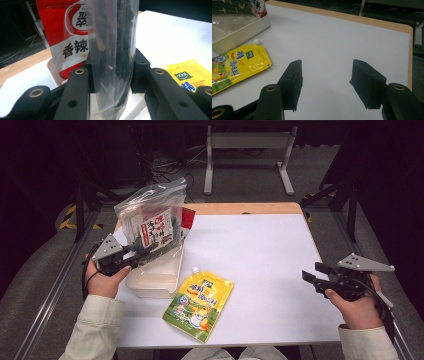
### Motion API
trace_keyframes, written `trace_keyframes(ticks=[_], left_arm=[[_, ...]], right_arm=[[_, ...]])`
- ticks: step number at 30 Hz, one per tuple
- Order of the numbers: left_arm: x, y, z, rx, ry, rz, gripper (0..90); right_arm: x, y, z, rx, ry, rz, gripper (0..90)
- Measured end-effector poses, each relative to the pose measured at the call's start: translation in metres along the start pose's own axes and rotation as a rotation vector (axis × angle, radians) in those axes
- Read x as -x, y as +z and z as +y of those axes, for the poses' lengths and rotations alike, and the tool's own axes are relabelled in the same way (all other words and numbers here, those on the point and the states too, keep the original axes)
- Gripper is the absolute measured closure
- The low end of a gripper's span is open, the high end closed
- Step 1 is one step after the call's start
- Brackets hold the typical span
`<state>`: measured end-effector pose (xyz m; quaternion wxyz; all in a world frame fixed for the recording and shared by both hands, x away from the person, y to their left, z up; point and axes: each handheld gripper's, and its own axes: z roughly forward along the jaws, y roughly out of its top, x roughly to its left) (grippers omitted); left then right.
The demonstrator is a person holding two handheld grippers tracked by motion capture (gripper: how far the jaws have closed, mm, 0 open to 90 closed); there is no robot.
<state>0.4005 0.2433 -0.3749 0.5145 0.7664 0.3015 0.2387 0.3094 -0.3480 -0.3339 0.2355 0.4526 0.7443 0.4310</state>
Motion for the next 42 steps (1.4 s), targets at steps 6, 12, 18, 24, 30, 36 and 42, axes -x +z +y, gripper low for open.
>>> trace_keyframes(ticks=[6,12,18,24,30,36,42], left_arm=[[-0.001,0.002,-0.005,-0.023,0.003,0.006,67.1],[-0.003,0.005,-0.008,-0.021,0.022,-0.007,67.0],[0.0,0.012,-0.008,-0.039,0.064,-0.006,67.1],[0.003,0.013,-0.003,0.004,0.07,-0.005,67.7],[-0.004,0.02,-0.005,0.03,0.133,-0.009,67.5],[-0.008,0.024,-0.011,0.001,0.149,-0.014,67.1],[-0.013,0.024,-0.016,-0.031,0.09,-0.018,66.5]], right_arm=[[-0.001,0.001,0.0,-0.002,-0.003,0.002,41.9],[-0.001,0.001,0.0,-0.004,-0.005,0.002,41.6],[-0.002,0.002,0.0,-0.006,-0.008,0.004,41.5],[-0.002,0.003,0.0,-0.01,-0.006,0.006,41.4],[-0.004,0.007,-0.001,-0.02,-0.01,0.011,41.0],[-0.004,0.009,-0.002,-0.024,-0.012,0.011,40.8],[-0.005,0.008,-0.002,-0.022,-0.009,0.014,40.6]])
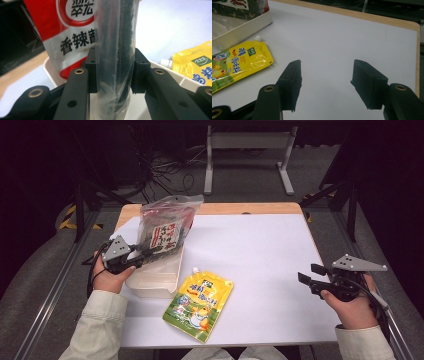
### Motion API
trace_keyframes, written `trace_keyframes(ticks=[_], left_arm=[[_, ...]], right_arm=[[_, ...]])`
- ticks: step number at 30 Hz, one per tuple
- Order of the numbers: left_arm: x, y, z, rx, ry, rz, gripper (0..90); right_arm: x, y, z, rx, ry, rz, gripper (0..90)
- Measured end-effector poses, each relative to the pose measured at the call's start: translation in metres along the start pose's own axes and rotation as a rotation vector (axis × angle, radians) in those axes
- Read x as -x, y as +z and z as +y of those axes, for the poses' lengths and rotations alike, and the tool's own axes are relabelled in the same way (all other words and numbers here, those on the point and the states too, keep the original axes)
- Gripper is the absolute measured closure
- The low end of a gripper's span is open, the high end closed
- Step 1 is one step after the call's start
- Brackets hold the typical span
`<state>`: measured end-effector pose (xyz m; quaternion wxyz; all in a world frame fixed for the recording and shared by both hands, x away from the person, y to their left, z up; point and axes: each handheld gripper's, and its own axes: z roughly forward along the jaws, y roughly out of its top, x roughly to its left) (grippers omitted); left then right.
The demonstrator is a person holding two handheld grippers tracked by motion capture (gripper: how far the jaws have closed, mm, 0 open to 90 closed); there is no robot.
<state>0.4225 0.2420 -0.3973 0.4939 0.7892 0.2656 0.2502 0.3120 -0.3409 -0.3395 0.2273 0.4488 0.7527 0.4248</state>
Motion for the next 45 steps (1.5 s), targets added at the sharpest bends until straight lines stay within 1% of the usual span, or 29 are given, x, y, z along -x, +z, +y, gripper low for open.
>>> trace_keyframes(ticks=[2,3,4,6,9,11,12,14,15,16,17,18,19,20,21,22,23,24,25,28,30,32,33,34,37,39,41,44,45], left_arm=[[-0.002,-0.001,-0.002,-0.019,-0.045,-0.007,66.0],[-0.003,-0.001,-0.004,-0.061,-0.074,-0.016,65.9],[-0.004,0.0,-0.006,-0.109,-0.078,-0.008,65.8],[-0.005,-0.001,-0.009,-0.122,-0.12,-0.011,65.7],[-0.003,-0.001,-0.006,-0.149,-0.105,-0.015,65.7],[-0.002,-0.002,-0.005,-0.156,-0.111,-0.013,64.6],[0.0,-0.002,-0.002,-0.172,-0.123,-0.012,63.6],[0.0,-0.002,-0.002,-0.174,-0.128,-0.007,60.5],[0.0,-0.002,-0.002,-0.171,-0.138,0.001,60.5],[-0.001,-0.003,-0.001,-0.165,-0.152,0.016,55.2],[-0.002,-0.006,0.0,-0.147,-0.161,0.025,48.5],[-0.003,-0.011,0.002,-0.104,-0.178,0.037,43.4],[-0.003,-0.011,0.002,-0.104,-0.178,0.037,43.3],[-0.004,-0.016,0.004,-0.082,-0.184,0.051,43.3],[-0.003,-0.018,0.005,-0.065,-0.189,0.055,43.9],[-0.002,-0.021,0.007,-0.057,-0.187,0.05,57.8],[-0.001,-0.022,0.008,-0.053,-0.18,0.046,57.8],[0.0,-0.022,0.009,-0.058,-0.173,0.045,65.3],[0.001,-0.022,0.009,-0.06,-0.168,0.041,68.7],[0.001,-0.022,0.009,-0.08,-0.187,0.033,71.2],[0.001,-0.023,0.009,-0.099,-0.194,0.033,71.9],[0.001,-0.024,0.007,-0.11,-0.21,0.029,72.0],[-0.001,-0.025,0.004,-0.111,-0.225,0.026,72.0],[-0.001,-0.025,0.002,-0.109,-0.249,0.027,72.0],[-0.003,-0.025,-0.004,-0.091,-0.286,0.025,72.2],[-0.001,-0.024,-0.004,-0.093,-0.275,0.045,72.1],[-0.001,-0.024,-0.003,-0.099,-0.275,0.06,72.0],[0.0,-0.024,-0.001,-0.104,-0.272,0.067,70.8],[0.001,-0.024,0.001,-0.109,-0.265,0.064,69.8]], right_arm=[[0.0,0.0,0.0,-0.002,0.002,0.003,40.5],[0.0,0.0,0.0,-0.002,0.002,0.002,40.5],[0.0,0.001,0.0,0.0,-0.002,0.001,40.5],[0.0,0.001,0.0,0.0,-0.004,0.003,40.5],[0.0,0.001,0.0,0.0,-0.002,0.002,40.5],[0.0,0.001,0.0,0.0,-0.002,0.001,40.5],[0.0,0.001,0.0,-0.002,0.0,0.003,40.5],[0.0,0.001,-0.001,-0.004,0.002,0.003,40.4],[0.0,0.001,-0.001,-0.004,0.002,0.003,40.4],[0.0,0.001,-0.001,-0.004,0.003,0.003,40.3],[0.001,0.002,-0.001,-0.005,0.004,0.003,40.3],[0.001,0.002,-0.001,-0.008,0.005,0.004,40.3],[0.001,0.002,-0.001,-0.008,0.005,0.004,40.3],[0.001,0.003,-0.001,-0.009,0.005,0.004,40.3],[0.001,0.003,-0.002,-0.013,0.006,0.005,40.3],[0.001,0.005,-0.002,-0.016,0.002,0.006,40.3],[0.001,0.005,-0.002,-0.016,0.002,0.006,40.3],[0.0,0.006,-0.002,-0.019,0.004,0.008,40.3],[0.0,0.006,-0.002,-0.021,0.002,0.008,40.3],[-0.001,0.007,-0.002,-0.021,-0.001,0.011,40.3],[-0.001,0.007,-0.002,-0.023,0.0,0.011,40.3],[-0.001,0.007,-0.002,-0.025,0.0,0.013,40.3],[-0.001,0.007,-0.002,-0.024,0.0,0.013,40.3],[-0.001,0.007,-0.002,-0.025,0.0,0.013,40.3],[-0.002,0.008,-0.002,-0.026,-0.001,0.014,40.3],[-0.002,0.009,-0.003,-0.031,-0.003,0.015,40.3],[-0.003,0.011,-0.003,-0.037,-0.004,0.018,40.2],[-0.004,0.013,-0.003,-0.043,-0.007,0.021,40.2],[-0.004,0.014,-0.004,-0.044,-0.007,0.022,40.2]])
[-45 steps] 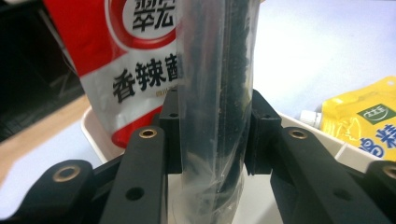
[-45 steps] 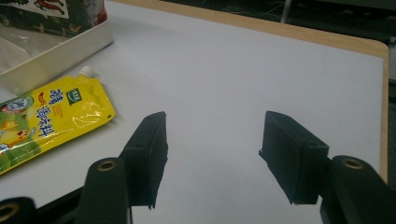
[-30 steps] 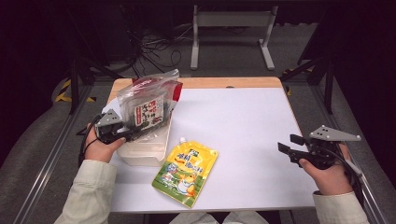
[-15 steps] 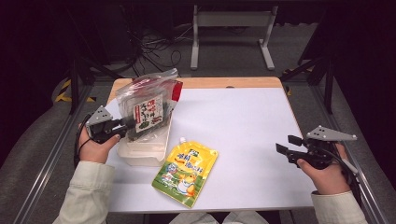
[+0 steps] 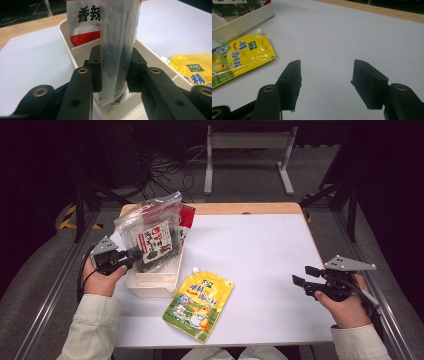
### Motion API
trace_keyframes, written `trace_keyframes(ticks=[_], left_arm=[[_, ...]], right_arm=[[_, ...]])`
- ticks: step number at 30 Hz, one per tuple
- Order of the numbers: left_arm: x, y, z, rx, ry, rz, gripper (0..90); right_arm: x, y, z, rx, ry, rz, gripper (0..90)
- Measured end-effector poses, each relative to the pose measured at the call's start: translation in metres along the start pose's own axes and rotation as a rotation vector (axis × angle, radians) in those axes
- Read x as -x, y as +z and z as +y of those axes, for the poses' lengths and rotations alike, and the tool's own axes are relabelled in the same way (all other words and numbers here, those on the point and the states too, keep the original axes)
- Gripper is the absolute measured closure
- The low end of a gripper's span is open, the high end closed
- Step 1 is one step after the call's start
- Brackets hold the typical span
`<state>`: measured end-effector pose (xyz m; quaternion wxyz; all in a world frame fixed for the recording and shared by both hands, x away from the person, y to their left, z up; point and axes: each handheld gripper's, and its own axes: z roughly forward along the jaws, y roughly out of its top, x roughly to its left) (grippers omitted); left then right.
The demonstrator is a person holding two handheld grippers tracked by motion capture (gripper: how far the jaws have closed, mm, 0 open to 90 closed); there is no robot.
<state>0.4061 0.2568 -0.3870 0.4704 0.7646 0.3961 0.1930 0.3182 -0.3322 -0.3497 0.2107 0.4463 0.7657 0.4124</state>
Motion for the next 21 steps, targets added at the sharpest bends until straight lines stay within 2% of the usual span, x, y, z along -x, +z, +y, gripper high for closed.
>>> trace_keyframes(ticks=[2,3,6,9,14,19,21], left_arm=[[0.002,-0.001,0.002,-0.011,0.0,0.007,65.0],[0.004,-0.001,0.002,-0.015,-0.001,0.013,58.5],[0.007,-0.005,0.004,0.012,-0.012,0.024,40.4],[0.01,-0.012,0.005,0.026,-0.007,0.034,31.4],[0.018,-0.023,0.005,0.018,0.015,0.033,23.3],[0.026,-0.032,0.005,0.022,0.014,0.008,21.6],[0.028,-0.036,0.006,0.028,0.027,-0.002,21.5]], right_arm=[[0.001,0.001,0.0,-0.003,0.001,-0.002,40.2],[0.001,0.002,-0.001,-0.007,0.002,0.0,40.2],[0.001,0.005,-0.002,-0.014,0.001,0.002,39.9],[-0.001,0.006,-0.001,-0.012,0.0,0.006,39.4],[-0.003,0.008,0.0,-0.01,-0.01,0.011,39.0],[-0.008,0.014,0.003,-0.015,-0.027,0.032,39.4],[-0.01,0.016,0.005,-0.014,-0.035,0.04,39.6]])
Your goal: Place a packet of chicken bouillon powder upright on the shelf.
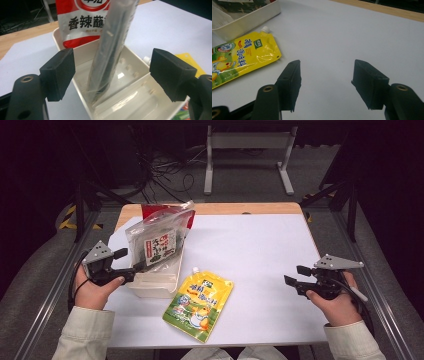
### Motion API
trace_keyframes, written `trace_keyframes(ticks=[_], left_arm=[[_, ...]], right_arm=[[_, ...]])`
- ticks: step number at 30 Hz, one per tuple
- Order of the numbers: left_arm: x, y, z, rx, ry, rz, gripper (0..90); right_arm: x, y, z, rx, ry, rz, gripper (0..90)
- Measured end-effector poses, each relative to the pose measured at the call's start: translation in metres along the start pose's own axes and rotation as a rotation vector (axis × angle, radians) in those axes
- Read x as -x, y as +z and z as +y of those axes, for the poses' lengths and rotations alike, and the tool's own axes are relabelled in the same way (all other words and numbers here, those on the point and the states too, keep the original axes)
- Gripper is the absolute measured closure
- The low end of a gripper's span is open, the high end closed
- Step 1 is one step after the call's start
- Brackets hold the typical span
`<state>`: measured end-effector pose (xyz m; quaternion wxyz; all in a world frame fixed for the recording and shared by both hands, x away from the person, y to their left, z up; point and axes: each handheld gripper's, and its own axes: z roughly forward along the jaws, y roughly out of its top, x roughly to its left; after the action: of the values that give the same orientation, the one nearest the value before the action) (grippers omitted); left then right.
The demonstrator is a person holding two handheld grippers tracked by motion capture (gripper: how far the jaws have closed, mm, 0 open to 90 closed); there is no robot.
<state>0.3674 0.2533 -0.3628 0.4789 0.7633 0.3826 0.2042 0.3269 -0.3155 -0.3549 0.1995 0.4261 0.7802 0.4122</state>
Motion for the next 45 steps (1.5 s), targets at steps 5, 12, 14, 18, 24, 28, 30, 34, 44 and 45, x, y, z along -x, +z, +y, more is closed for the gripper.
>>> trace_keyframes(ticks=[5,12,14,18,24,28,30,34,44,45], left_arm=[[0.002,-0.011,-0.004,-0.002,0.013,-0.012,24.1],[0.015,-0.025,-0.012,-0.008,0.035,-0.031,24.1],[0.019,-0.031,-0.015,0.003,0.04,-0.025,25.0],[0.023,-0.043,-0.022,0.017,0.025,-0.046,26.3],[0.036,-0.044,-0.033,-0.021,0.033,-0.12,31.8],[0.043,-0.04,-0.032,-0.047,0.059,-0.164,32.9],[0.046,-0.038,-0.032,-0.061,0.067,-0.183,33.4],[0.054,-0.033,-0.034,-0.082,0.087,-0.211,33.8],[0.061,-0.028,-0.043,-0.1,0.073,-0.242,36.0],[0.062,-0.028,-0.046,-0.107,0.071,-0.244,36.0]], right_arm=[[-0.007,0.01,0.006,-0.003,-0.025,0.034,40.3],[-0.016,0.026,0.012,-0.02,-0.056,0.076,41.0],[-0.017,0.029,0.014,-0.017,-0.063,0.086,41.3],[-0.02,0.036,0.019,-0.017,-0.076,0.111,41.8],[-0.029,0.054,0.027,-0.026,-0.105,0.161,41.6],[-0.033,0.065,0.03,-0.031,-0.106,0.197,41.8],[-0.035,0.071,0.031,-0.039,-0.109,0.206,42.0],[-0.038,0.082,0.03,-0.06,-0.109,0.225,42.2],[-0.048,0.105,0.026,-0.089,-0.116,0.265,42.2],[-0.049,0.107,0.025,-0.091,-0.114,0.271,42.0]])
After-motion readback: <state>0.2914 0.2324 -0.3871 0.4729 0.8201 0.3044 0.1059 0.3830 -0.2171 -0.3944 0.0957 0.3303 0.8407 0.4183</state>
